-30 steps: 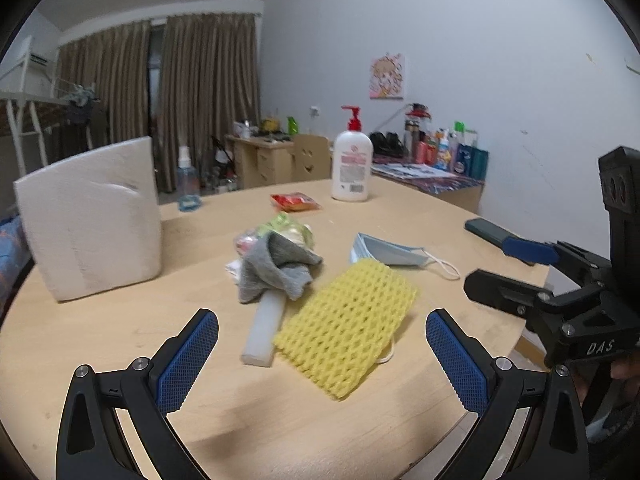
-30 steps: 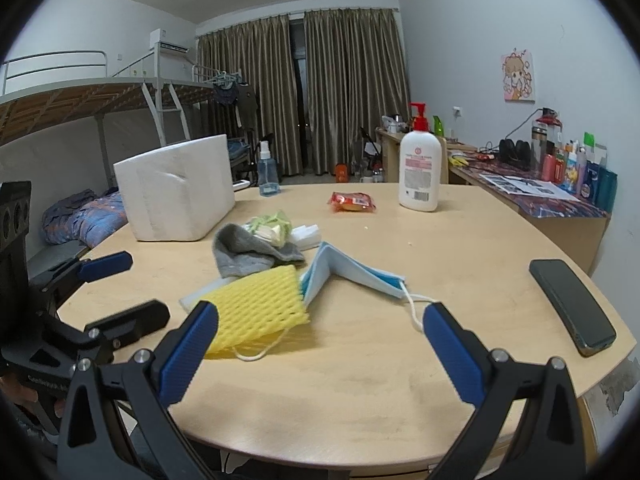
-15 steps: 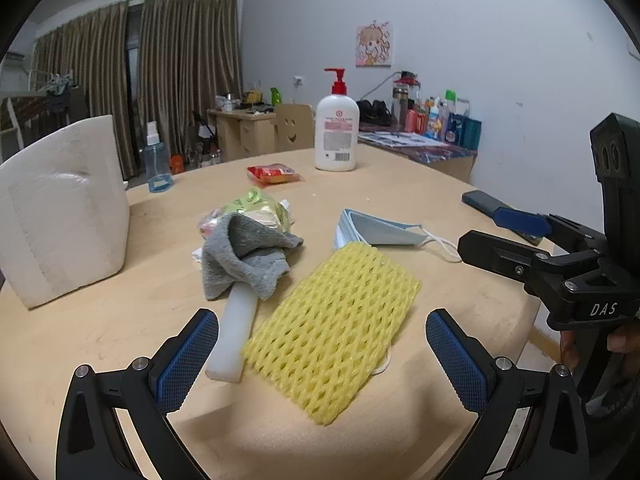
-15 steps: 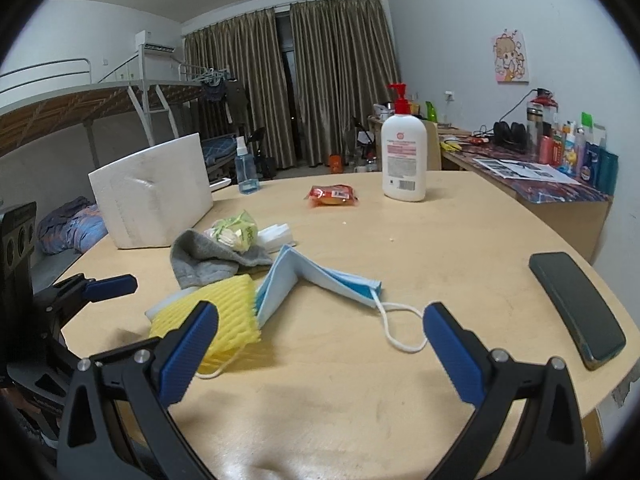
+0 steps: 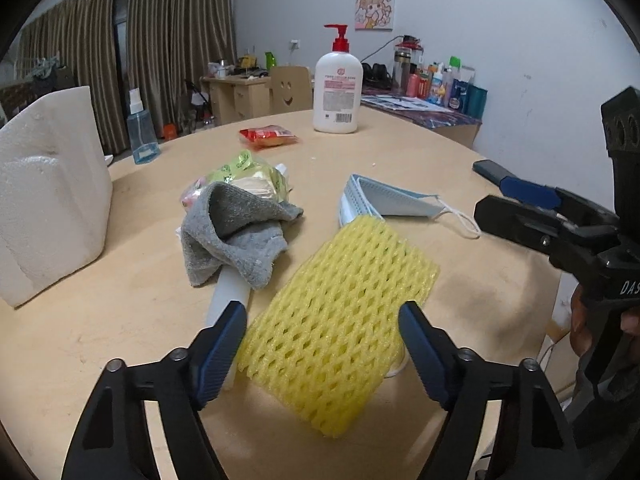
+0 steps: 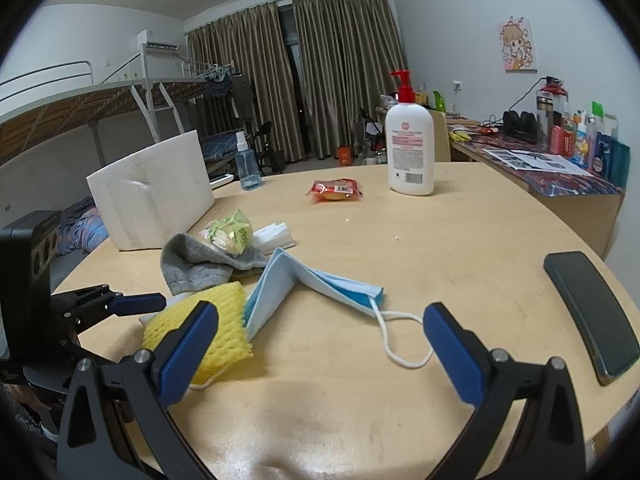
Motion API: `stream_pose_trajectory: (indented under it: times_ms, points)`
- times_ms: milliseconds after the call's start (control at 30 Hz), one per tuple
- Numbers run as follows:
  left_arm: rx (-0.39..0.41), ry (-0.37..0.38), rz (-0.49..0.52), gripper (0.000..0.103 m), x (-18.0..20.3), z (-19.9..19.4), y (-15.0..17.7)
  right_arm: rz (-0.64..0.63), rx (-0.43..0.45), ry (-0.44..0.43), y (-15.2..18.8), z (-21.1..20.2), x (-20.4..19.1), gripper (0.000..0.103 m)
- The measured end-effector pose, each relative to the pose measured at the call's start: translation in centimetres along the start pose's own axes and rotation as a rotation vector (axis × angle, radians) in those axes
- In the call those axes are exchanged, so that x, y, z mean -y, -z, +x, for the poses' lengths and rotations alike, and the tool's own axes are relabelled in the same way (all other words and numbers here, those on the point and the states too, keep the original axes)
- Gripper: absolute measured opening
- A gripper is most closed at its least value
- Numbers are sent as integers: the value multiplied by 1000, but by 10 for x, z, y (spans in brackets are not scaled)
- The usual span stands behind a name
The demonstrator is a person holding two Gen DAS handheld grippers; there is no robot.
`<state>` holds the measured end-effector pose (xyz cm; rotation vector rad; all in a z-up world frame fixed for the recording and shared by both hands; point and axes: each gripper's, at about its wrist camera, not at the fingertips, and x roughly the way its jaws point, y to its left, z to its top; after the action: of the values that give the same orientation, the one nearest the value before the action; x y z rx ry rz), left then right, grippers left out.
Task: Organize soft objects
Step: 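Grasp the yellow foam net with the left gripper while the right gripper approaches the blue mask, then grasp the blue face mask with the right gripper and lift it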
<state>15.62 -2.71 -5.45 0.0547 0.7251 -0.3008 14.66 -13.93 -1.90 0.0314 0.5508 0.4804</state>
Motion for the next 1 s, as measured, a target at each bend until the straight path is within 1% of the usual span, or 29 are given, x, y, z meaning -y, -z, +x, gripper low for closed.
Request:
stream_pose_trajectory:
  times_ms: [100,167,233,333,367,433,467,500,567,733,900,1000]
  points:
    - [-24,-7,3,62,-1,4,0,-2,-3,-2,-2,3,2,103]
    - [-52,-5,8,61,0,8,0,-4,-5,-1,-4,4,2,103]
    - [-53,-14,8,57,0,9,0,-6,-5,-2,-6,5,2,103]
    - [-53,-22,7,45,-1,9,0,-13,-7,-7,-6,6,-1,103]
    - [-51,-22,7,37,-1,8,0,-14,-8,-5,-7,7,-1,103]
    - [-43,-20,3,31,-3,7,2,-16,-12,-3,-7,8,-1,103]
    - [-40,-17,-5,23,-4,6,3,-15,-14,-1,-7,8,-1,103]
    - [-37,-14,-10,21,-5,6,3,-15,-15,0,-7,9,0,103]
    - [-31,11,-19,19,-7,4,4,-15,-22,7,-8,11,0,103]
    - [-4,63,-31,19,-9,0,5,-32,-41,16,-13,18,-4,103]
    - [4,83,-69,19,-15,0,5,-39,-72,20,-22,33,-9,103]
    - [6,83,-78,19,-16,-1,5,-43,-113,27,-26,46,-13,103]
